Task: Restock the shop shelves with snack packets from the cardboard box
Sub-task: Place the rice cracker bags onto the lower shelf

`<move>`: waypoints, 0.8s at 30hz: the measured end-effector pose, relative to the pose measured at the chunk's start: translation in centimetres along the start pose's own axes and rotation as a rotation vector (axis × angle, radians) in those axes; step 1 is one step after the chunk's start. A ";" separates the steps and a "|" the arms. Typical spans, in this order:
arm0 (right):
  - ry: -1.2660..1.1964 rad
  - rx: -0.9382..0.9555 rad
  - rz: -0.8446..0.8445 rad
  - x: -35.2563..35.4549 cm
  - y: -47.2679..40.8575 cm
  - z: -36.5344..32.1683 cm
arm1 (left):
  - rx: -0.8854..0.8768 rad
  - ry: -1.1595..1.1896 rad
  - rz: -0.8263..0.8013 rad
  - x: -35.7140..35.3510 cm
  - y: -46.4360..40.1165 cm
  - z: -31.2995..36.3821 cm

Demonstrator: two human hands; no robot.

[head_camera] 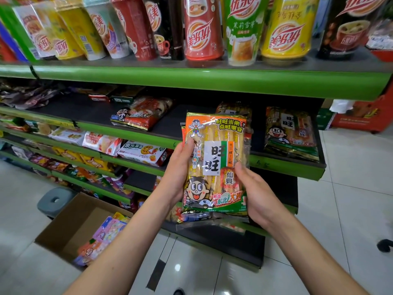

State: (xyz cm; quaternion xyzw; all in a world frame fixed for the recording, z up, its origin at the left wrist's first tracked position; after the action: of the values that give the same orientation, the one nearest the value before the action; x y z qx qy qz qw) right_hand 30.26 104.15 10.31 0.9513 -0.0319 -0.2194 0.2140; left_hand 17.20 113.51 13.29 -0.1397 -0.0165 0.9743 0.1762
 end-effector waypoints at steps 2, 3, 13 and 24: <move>-0.007 -0.003 -0.003 0.0 0.1 0.0 | 0.001 -0.017 0.008 0.1 -0.1 -0.2; -0.008 -0.002 -0.002 0.1 0.1 -0.1 | 0.009 -0.026 0.018 0.2 0.0 -0.3; -0.031 0.020 0.014 0.7 0.1 0.0 | 0.079 -0.077 0.061 0.3 0.2 -1.0; -0.045 0.056 0.009 0.3 0.5 -0.5 | 0.061 -0.089 0.123 0.5 0.3 -0.6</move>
State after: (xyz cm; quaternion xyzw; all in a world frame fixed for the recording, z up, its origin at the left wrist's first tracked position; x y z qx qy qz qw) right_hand 30.78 103.83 10.78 0.9517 -0.0470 -0.2389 0.1872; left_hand 16.81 113.38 12.59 -0.0915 0.0138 0.9885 0.1195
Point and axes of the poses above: each hand's wrist, its own y-axis away from the middle knuckle, its own x-axis out of the back of the hand, z = x × y, the point moved 9 cm from there along -y, towards the middle knuckle, and after that the axes turned 12 degrees about -x, right-handed, at the moved point
